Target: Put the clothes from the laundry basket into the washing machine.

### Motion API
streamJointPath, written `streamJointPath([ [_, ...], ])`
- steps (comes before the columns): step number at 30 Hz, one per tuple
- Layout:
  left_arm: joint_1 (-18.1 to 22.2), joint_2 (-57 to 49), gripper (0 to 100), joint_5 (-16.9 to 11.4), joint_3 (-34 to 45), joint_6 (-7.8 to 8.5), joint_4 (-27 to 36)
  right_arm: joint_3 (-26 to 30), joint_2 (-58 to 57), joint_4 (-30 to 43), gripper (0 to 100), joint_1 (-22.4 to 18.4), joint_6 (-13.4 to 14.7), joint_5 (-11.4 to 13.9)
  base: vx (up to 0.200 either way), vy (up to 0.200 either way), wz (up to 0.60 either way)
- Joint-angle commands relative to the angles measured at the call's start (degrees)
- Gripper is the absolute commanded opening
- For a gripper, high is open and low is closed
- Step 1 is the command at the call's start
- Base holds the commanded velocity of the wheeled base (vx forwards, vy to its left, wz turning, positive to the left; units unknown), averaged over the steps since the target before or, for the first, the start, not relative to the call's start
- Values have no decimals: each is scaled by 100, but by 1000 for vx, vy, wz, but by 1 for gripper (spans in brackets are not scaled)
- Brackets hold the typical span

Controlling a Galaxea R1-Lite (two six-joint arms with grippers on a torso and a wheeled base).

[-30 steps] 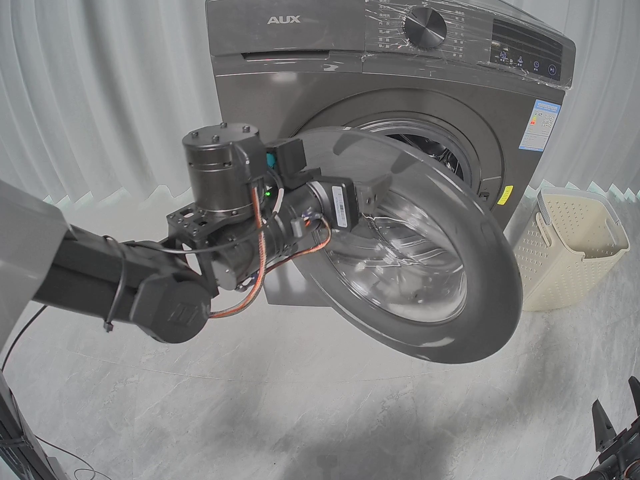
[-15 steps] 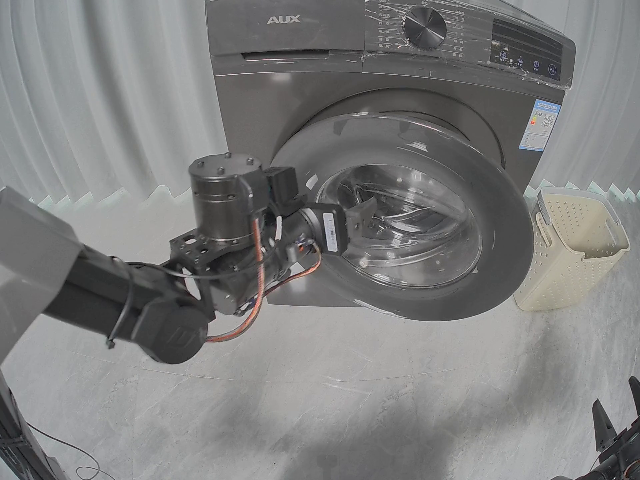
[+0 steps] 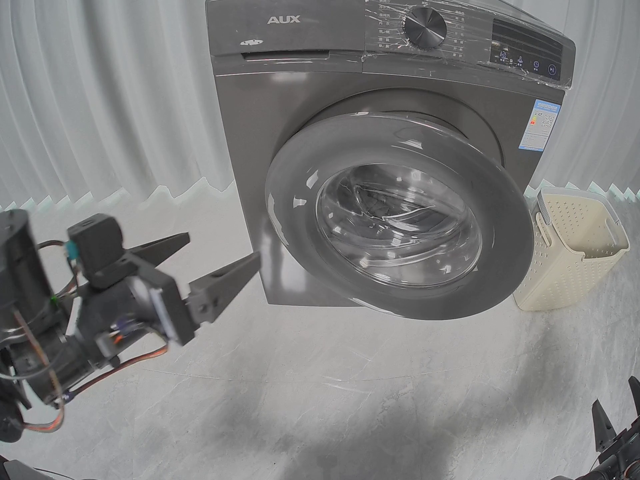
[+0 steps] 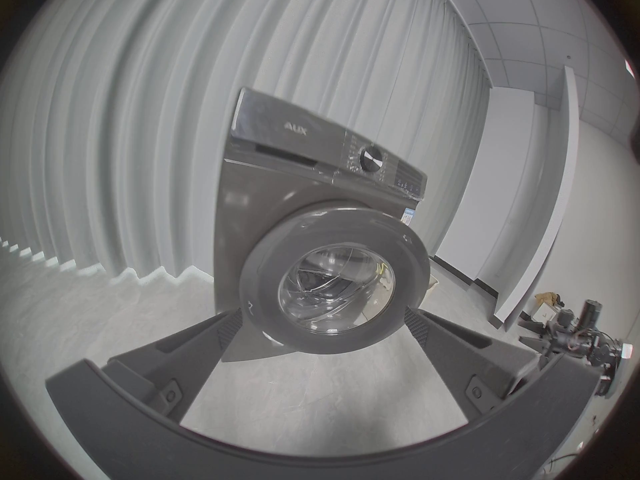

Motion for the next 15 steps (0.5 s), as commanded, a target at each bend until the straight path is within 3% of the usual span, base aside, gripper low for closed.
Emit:
streamJointPath([
  [1, 501, -3373, 100, -7, 1543, 385, 1184, 84, -14, 0, 100, 5, -24, 28, 0, 0, 0],
  [8, 1398, -4806, 100, -78, 2369, 403, 1641, 84, -14, 0, 100, -13, -24, 19, 0, 0, 0],
  [15, 2303, -5860, 100, -95, 2580, 403, 2458, 84, -14, 0, 100, -13, -7, 10, 0, 0, 0],
])
